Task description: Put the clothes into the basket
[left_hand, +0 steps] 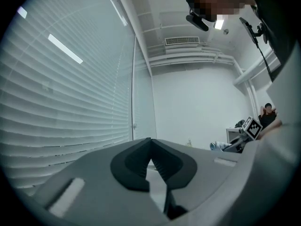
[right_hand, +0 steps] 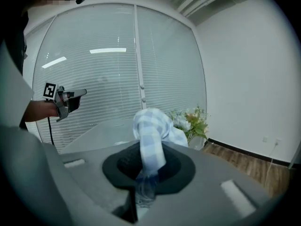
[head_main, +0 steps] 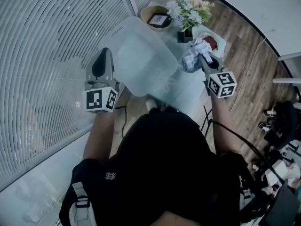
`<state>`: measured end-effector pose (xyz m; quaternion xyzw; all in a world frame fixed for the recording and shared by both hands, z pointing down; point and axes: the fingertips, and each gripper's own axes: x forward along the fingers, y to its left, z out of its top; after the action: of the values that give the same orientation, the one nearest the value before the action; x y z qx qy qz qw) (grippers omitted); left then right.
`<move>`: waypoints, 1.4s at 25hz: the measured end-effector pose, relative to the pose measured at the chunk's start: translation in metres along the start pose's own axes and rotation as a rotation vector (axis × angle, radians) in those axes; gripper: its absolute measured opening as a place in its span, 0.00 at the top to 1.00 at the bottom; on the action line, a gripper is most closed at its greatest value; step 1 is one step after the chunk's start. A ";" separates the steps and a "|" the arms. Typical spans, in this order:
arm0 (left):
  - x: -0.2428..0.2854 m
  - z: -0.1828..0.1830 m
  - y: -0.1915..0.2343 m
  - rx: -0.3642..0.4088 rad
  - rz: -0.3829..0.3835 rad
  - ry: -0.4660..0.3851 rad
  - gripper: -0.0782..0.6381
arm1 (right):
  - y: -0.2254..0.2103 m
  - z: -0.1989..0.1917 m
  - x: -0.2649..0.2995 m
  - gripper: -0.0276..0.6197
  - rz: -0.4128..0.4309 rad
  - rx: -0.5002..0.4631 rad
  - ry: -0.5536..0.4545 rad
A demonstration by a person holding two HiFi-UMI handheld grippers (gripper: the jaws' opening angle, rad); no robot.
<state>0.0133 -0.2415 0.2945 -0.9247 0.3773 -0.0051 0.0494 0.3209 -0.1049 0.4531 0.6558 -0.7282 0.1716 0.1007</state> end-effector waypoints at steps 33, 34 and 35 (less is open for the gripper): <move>-0.023 0.036 0.022 -0.003 0.077 -0.101 0.88 | 0.021 0.094 0.004 0.88 0.051 -0.096 -0.117; -0.026 0.036 0.023 -0.002 0.083 -0.100 0.88 | 0.023 0.094 0.006 0.88 0.058 -0.099 -0.118; -0.029 0.035 0.025 -0.001 0.090 -0.099 0.88 | 0.026 0.095 0.008 0.88 0.064 -0.102 -0.119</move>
<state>-0.0235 -0.2359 0.2580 -0.9059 0.4158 0.0430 0.0676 0.3018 -0.1462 0.3653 0.6351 -0.7615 0.0979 0.0849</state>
